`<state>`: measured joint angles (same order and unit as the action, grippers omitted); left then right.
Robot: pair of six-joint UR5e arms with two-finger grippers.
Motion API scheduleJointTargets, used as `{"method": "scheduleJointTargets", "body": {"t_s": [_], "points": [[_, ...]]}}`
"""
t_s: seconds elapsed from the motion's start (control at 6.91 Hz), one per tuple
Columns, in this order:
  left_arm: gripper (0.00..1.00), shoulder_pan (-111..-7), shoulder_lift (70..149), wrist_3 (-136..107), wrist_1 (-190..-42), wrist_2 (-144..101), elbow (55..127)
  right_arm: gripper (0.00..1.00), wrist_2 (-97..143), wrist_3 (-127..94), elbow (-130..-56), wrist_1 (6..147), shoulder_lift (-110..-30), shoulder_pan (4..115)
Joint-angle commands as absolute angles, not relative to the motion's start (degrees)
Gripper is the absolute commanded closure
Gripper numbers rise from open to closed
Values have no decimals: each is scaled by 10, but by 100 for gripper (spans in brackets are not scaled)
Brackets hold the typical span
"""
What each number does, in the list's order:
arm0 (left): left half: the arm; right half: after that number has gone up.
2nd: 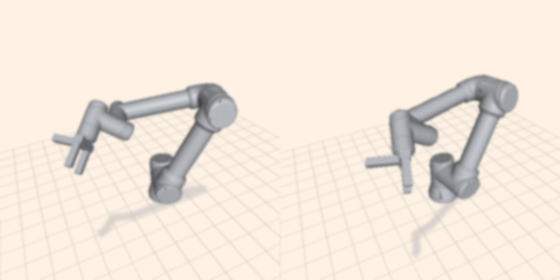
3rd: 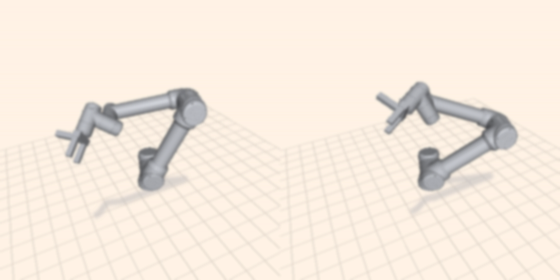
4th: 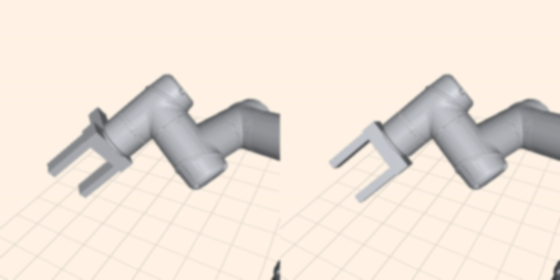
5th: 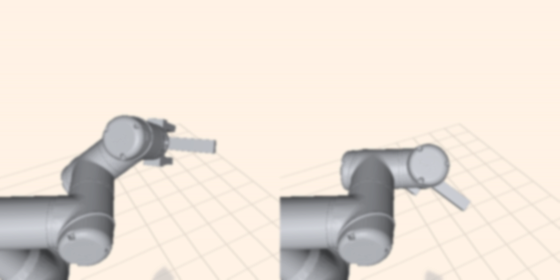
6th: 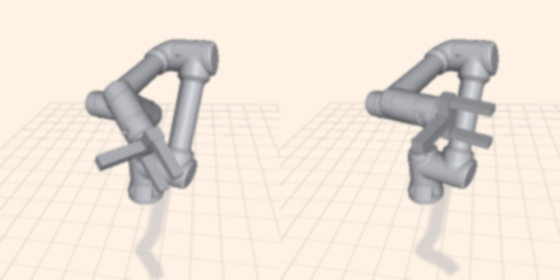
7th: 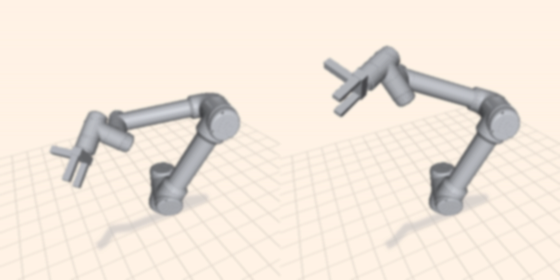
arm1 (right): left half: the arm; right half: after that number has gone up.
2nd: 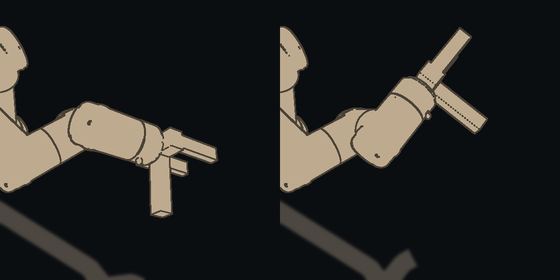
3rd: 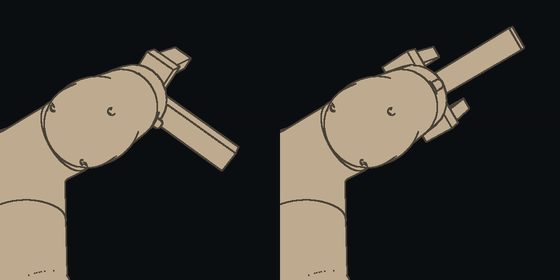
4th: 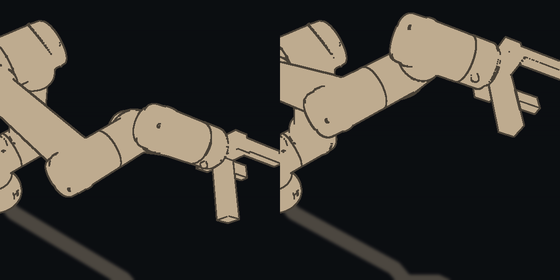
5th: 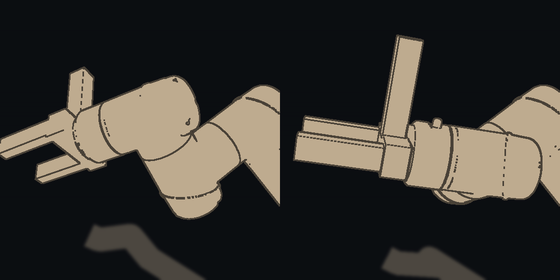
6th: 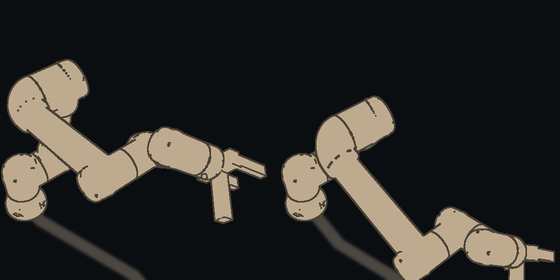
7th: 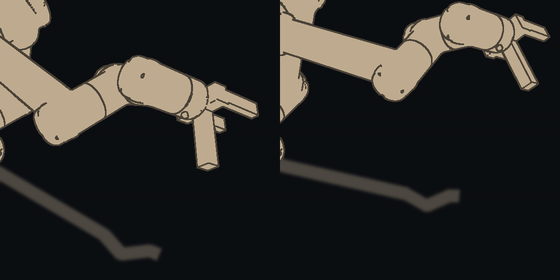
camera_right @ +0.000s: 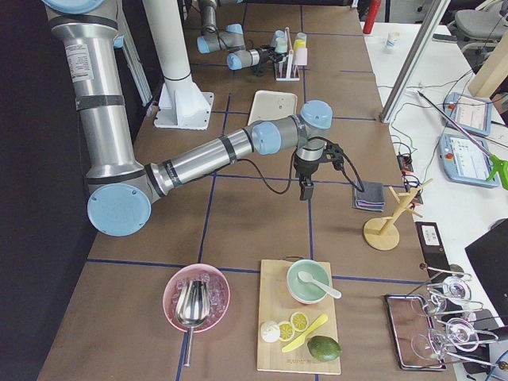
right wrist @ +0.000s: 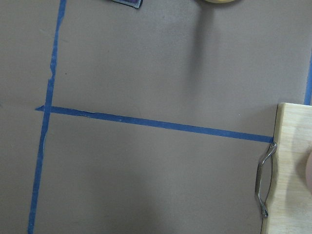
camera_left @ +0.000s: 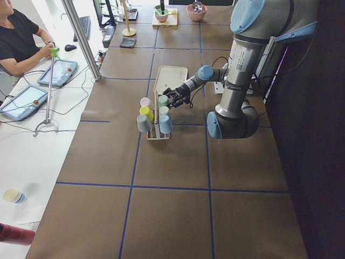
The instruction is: Pick up and place green cup on tray
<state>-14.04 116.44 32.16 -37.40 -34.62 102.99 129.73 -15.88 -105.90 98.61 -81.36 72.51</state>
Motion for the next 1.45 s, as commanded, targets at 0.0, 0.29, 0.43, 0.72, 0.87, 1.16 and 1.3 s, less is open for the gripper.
{"method": "scheduleJointTargets", "body": {"t_s": [0.0, 0.29, 0.43, 0.72, 0.87, 1.16, 1.3], "points": [[100, -141, 1165, 320, -358, -345, 1048, 0, 1297, -159, -1059, 986, -813, 725], [100, -140, 1165, 318, -328, -346, 1063, 0, 1303, -159, -1058, 986, -813, 725], [100, -140, 1165, 317, -327, -345, 1064, 0, 1303, -159, -1059, 986, -813, 725], [100, -140, 1166, 317, -326, -345, 1064, 0, 1303, -160, -1058, 986, -813, 725], [100, -141, 1166, 317, -326, -345, 1065, 0, 1303, -160, -1058, 986, -813, 725], [100, -141, 1166, 317, -313, -345, 1076, 0, 1303, -160, -1058, 986, -813, 725], [100, -141, 1167, 317, -298, -345, 1092, 0, 1303, -160, -1058, 986, -813, 725]]}}
